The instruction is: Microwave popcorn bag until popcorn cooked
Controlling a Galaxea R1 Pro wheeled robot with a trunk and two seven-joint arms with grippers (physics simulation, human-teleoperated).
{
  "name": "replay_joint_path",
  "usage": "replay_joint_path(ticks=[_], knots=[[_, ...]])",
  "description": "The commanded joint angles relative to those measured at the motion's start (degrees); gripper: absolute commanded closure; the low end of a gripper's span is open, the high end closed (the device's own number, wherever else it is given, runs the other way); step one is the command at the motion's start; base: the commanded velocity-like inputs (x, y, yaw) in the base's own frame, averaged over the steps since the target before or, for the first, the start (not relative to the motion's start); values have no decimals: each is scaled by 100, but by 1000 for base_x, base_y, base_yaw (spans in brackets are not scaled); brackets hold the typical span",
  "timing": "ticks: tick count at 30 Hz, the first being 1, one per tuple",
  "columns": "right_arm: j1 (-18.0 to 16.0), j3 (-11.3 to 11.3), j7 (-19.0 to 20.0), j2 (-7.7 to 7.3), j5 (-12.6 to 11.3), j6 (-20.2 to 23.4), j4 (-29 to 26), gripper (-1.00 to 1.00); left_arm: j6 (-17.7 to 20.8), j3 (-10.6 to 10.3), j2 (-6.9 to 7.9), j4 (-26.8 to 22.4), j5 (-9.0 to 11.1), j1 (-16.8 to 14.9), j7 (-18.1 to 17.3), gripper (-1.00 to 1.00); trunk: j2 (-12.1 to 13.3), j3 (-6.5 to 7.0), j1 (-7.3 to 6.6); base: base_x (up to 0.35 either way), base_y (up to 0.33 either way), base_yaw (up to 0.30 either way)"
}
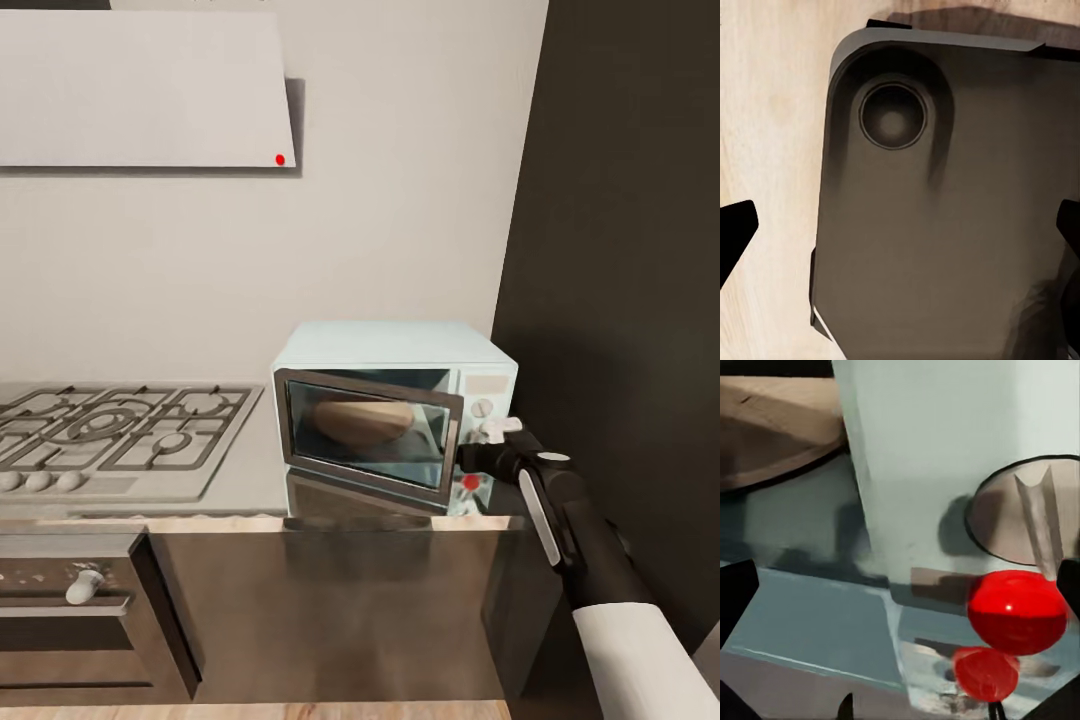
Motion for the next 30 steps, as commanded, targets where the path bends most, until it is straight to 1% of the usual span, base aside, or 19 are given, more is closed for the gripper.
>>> replay_joint_path(ticks=[1, 4, 13, 19, 20, 23, 26, 28, 30], knots=[[-3, 1, 59, 5, -144, 49, -7, -100, -11, 2, 0, -1, 47, -2, 0, -100, -3, -5, 0, -62, 40, 0], [-3, 0, 88, 32, -94, 40, -6, -100, -9, 53, -15, -1, 69, 0, 6, -100, -3, -5, 0, -210, 148, 0], [-3, -5, 90, 42, -74, 39, -5, -100, -9, 66, -16, -1, 76, -2, 6, -100, -3, -5, 0, -257, 212, 0], [-3, -8, 139, -3, -141, 50, -5, -100, -9, 68, -16, -1, 77, -3, 6, -100, -3, -5, 0, -248, 231, 0], [-3, -6, 205, -10, -145, 52, -5, -100, -9, 67, -16, -1, 77, -2, 6, -100, -3, -5, 0, -243, 234, 0], [-3, -1, 765, -36, -148, 58, -5, -100, -9, 43, -16, -1, 77, -2, 6, -100, -3, -5, 0, -242, 235, 0], [-3, 1, 1161, -43, -151, 132, -5, -100, -9, 25, -16, -1, 77, -2, 6, -100, -3, -5, 0, -241, 235, 0], [-3, 1, 1328, -44, -126, 169, -5, -100, -9, 28, -16, -1, 77, -2, 6, -100, -3, -5, 0, -240, 236, 0], [-3, 1, 1368, -42, -100, 177, -5, -100, -9, 29, -16, -1, 77, -3, 6, -100, -3, -5, 0, -239, 236, 0]])
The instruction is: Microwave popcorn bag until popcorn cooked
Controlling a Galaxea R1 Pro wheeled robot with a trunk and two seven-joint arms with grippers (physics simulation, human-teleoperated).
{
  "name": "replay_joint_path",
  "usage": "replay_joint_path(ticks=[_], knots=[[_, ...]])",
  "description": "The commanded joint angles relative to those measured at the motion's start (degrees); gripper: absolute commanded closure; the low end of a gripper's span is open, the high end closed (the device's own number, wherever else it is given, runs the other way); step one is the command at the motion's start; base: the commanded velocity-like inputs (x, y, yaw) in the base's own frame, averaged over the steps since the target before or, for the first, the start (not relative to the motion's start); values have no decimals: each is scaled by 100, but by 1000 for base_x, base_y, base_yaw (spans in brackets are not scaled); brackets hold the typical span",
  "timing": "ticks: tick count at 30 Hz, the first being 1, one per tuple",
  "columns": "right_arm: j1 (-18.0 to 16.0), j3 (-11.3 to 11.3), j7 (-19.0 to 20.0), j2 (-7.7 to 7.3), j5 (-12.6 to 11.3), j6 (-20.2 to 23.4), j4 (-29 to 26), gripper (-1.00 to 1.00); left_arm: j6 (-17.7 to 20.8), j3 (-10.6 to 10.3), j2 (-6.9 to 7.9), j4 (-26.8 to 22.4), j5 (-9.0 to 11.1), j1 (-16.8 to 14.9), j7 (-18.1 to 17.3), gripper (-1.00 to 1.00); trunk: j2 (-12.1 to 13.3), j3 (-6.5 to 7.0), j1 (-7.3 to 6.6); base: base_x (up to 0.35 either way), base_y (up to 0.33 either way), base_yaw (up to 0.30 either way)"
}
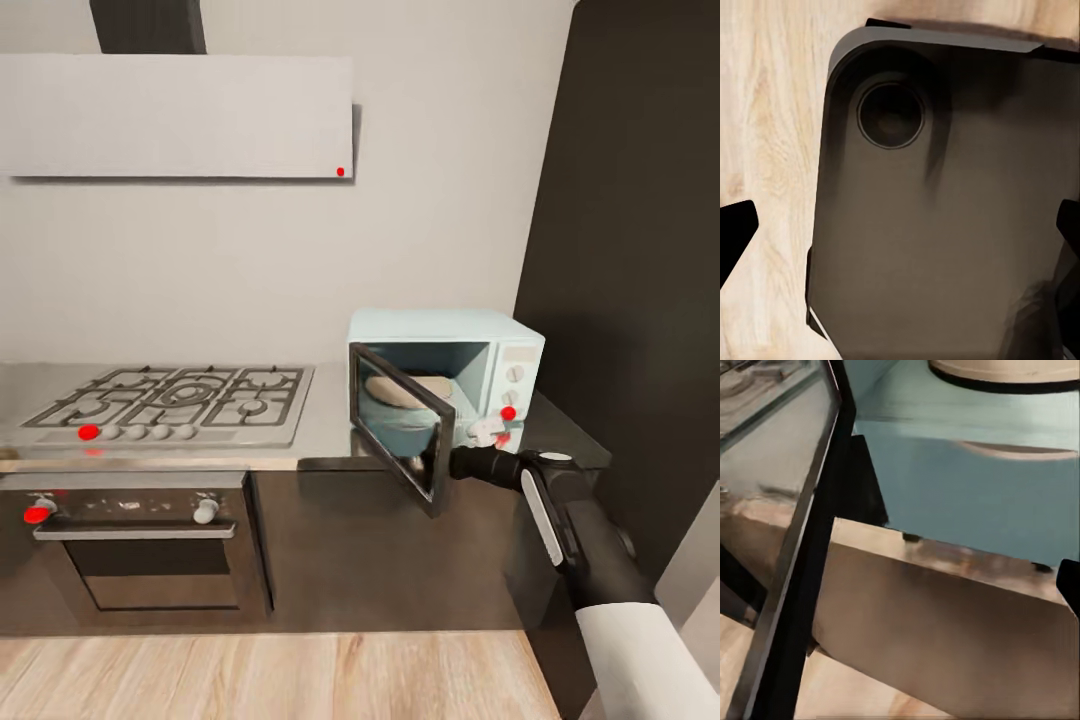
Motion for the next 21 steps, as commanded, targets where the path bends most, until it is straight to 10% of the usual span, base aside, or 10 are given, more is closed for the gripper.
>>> replay_joint_path(ticks=[1, 21], knots=[[-4, -3, 37, 6, 3, 44, -5, -100, -11, 7, -1, -2, 41, -1, 0, -100, -4, -6, -3, -236, 237, 0], [-4, -77, -202, 78, 34, -22, -14, -100, -11, 28, -1, -2, 41, 0, 0, -100, -4, -6, -3, -198, 236, 0]])
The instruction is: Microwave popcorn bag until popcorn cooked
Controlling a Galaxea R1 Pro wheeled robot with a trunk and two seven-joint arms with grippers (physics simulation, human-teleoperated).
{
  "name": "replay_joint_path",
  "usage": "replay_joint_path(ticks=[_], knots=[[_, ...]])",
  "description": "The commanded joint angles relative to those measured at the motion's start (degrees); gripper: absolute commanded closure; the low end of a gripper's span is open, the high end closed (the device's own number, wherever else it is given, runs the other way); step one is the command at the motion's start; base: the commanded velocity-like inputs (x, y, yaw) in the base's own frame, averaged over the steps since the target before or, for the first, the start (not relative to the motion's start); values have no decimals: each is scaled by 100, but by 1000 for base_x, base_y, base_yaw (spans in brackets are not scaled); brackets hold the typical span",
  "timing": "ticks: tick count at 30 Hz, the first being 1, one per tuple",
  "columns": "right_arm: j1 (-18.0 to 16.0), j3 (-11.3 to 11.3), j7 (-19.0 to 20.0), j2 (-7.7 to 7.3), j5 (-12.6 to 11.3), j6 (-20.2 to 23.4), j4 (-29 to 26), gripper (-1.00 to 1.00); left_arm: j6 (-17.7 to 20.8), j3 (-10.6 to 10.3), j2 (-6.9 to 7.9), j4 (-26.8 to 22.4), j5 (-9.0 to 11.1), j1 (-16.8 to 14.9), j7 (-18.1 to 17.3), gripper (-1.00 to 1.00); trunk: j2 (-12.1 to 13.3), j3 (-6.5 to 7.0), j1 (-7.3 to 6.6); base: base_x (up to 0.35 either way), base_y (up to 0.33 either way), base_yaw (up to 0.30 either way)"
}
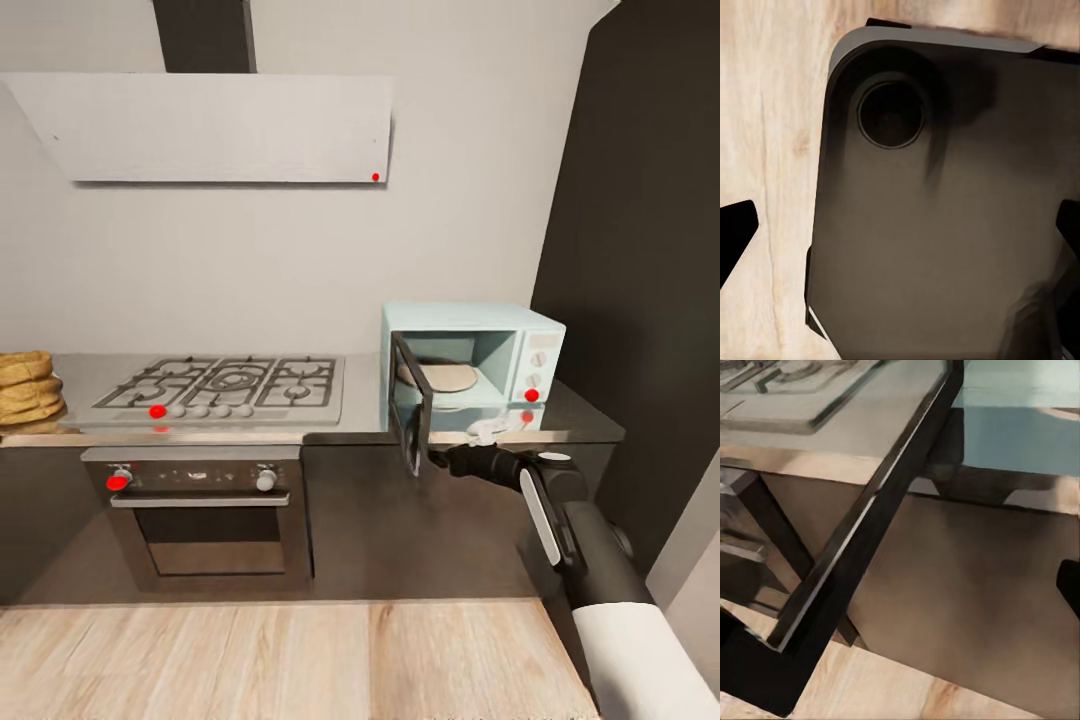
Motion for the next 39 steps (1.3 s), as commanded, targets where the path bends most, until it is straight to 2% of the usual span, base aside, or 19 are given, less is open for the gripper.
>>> replay_joint_path(ticks=[1, 14, 16, 17, 20, 21, 23, 26, 27, 30, 33, 36, 37, 38, 39], knots=[[-4, -9, 16, 4, -26, 41, -5, -100, -11, 1, -1, -2, 39, 1, 0, -100, -4, -6, -2, -153, 204, 0], [-4, -28, -164, 18, -37, 47, -4, -100, -11, -2, -1, -2, 39, 1, 0, -100, -4, -6, -2, -80, 173, 0], [-4, -32, -339, 3, -42, 45, 1, -100, -11, -2, -1, -2, 39, 1, 0, -100, -4, -6, -2, -1, 21, 0], [-4, -72, -563, -19, -45, 35, 3, -100, -11, -2, -1, -2, 39, 1, 0, -100, -4, -6, -2, 0, 7, 0], [-4, -334, -995, -67, -35, 25, 9, -100, -11, -2, -1, -2, 39, 1, 0, -100, -4, -6, -2, 0, 3, 0], [-4, -455, -1270, -88, -12, 21, 49, -100, -11, -2, -1, -2, 39, 0, 0, -100, -4, -6, -2, 0, 0, 0], [-4, -512, -1470, -103, 29, -41, 150, -100, -11, -2, -1, -2, 39, 1, 0, -100, -4, -6, -2, 0, 0, 0], [-4, -539, -1555, -110, 181, -306, 794, -100, -11, -2, -1, -2, 39, 1, 0, -100, -4, -6, -2, 0, 0, 0], [-4, -544, -1576, -106, 223, -484, 1291, -100, -11, -2, -1, -2, 39, -2, 0, -100, -4, -6, -2, 0, 0, 0], [-4, -538, -1574, -99, 234, -846, 2080, -100, -11, 0, -1, -2, 39, 0, 0, -100, -4, -6, -2, 0, 0, 0], [-4, -503, -1558, -38, 255, -1191, 3294, -100, -11, 1, -1, -2, 39, -2, 0, -100, -4, -6, -2, 0, 0, 0], [-4, -483, -1583, 17, 267, -1474, 4097, -100, -11, 2, -1, -2, 39, -1, 0, -100, -4, -6, -2, 0, 0, 0], [-4, -481, -1619, 67, 273, -1518, 4329, -100, -11, 3, -1, -2, 39, 1, 0, -100, -4, -6, -2, 0, 0, 0], [-4, -470, -1764, 176, 343, -1556, 4666, -100, -11, 1, 3, -2, 39, 2, 0, -100, -4, -6, -2, 0, 0, 0], [-4, -449, -2150, 350, 589, -1584, 5119, -100, -11, 1, 1, -2, 39, 1, 0, -100, -4, -6, -2, 0, 0, 0]])
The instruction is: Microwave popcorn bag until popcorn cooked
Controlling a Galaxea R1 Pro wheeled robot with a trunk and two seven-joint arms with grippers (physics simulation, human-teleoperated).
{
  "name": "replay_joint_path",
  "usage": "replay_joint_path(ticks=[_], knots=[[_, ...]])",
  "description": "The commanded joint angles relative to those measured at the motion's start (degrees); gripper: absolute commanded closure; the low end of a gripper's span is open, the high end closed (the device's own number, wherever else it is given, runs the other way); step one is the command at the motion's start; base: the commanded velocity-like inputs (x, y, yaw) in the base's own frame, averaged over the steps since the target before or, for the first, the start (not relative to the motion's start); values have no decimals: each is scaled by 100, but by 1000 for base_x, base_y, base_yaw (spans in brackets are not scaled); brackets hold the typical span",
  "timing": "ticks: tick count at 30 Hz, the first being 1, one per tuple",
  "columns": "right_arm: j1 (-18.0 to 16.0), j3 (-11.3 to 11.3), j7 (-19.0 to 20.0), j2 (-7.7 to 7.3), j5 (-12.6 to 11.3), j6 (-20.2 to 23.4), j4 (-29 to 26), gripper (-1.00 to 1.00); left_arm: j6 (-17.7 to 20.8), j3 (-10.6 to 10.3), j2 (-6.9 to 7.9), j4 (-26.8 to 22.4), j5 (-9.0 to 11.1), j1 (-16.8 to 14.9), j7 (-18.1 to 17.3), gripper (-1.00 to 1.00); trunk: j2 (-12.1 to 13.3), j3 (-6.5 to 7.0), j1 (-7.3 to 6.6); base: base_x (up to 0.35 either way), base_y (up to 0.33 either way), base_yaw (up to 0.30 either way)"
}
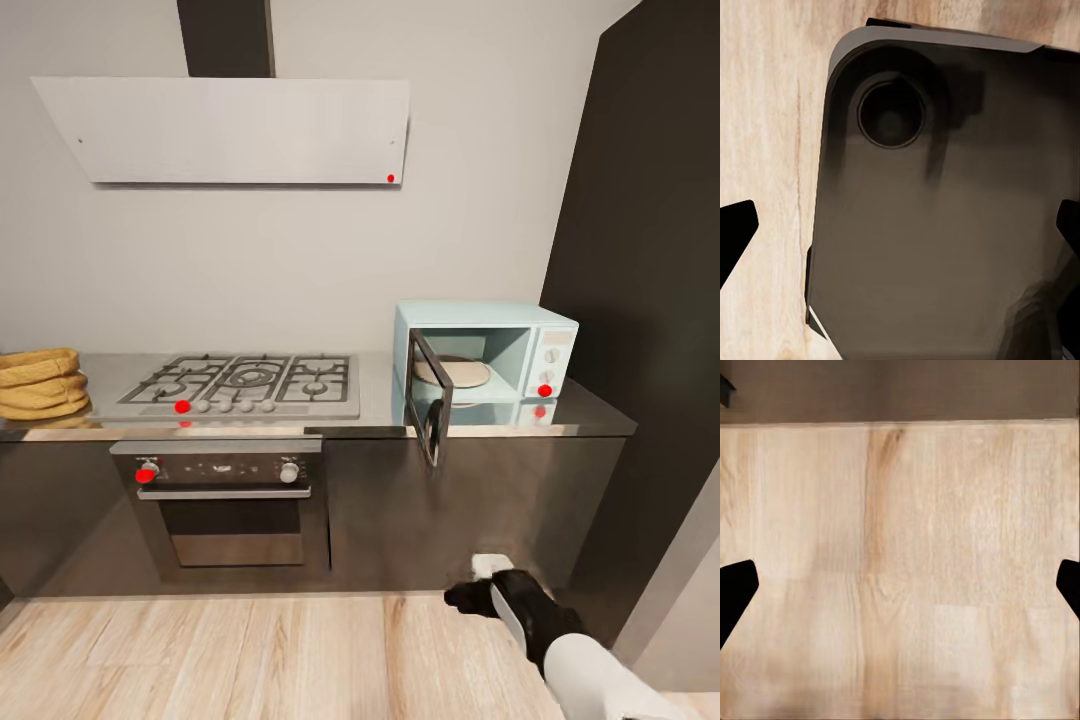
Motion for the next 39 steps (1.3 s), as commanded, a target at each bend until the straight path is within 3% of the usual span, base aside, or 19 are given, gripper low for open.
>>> replay_joint_path(ticks=[1, 4, 6, 8, 13, 15, 18, 22, 25, 29, 39], knots=[[-6, -37, -158, 83, 237, -8, 264, -100, -11, 1, -1, -3, 41, 1, 0, -100, -3, -4, 0, 0, 0, 21], [-6, -28, -499, 210, 596, -452, 1236, -100, -11, 0, -2, -3, 41, -3, 0, -100, -3, 1, 0, 0, 0, 144], [0, -24, -575, 246, 670, -814, 2003, -100, -11, 0, -2, -3, 41, -1, 0, -100, -3, 7, 0, 0, 0, 242], [-8, -26, -597, 295, 683, -998, 2341, -100, -11, 0, -1, -3, 41, 0, 0, -100, -3, 13, 0, 0, 0, 265], [115, -28, -605, 408, 685, -1086, 2451, -100, -11, 2, 14, -3, 42, -1, 0, -100, -3, 30, 0, 0, 0, 274], [413, -28, -606, 443, 697, -1133, 2455, -100, -11, 1, 15, -3, 49, -2, 3, -100, -3, 36, 0, 0, 0, 275], [837, -28, -623, 611, 702, -1574, 2457, -100, -11, 12, 20, -3, 61, -3, 14, -100, -3, 46, 0, 0, 0, 276], [1312, -22, -640, 626, 693, -2112, 2457, -100, -11, 17, 25, -3, 76, -2, 39, -100, -3, 59, 0, 0, 0, 288], [1566, -13, -741, 601, 847, -2299, 2457, -100, -11, 17, 34, -3, 349, -4, 43, -100, -3, 68, 0, 0, 0, 298], [1691, -12, -788, 638, 1404, -2330, 2457, -100, -11, 12, 120, -3, 998, 0, 44, -100, -3, 80, 0, 0, 0, 299], [1699, -10, -790, 644, 1503, -2331, 2457, -100, -3, 8, 130, -3, 1103, 1, 52, -100, -3, 110, 0, 0, 0, 300]])
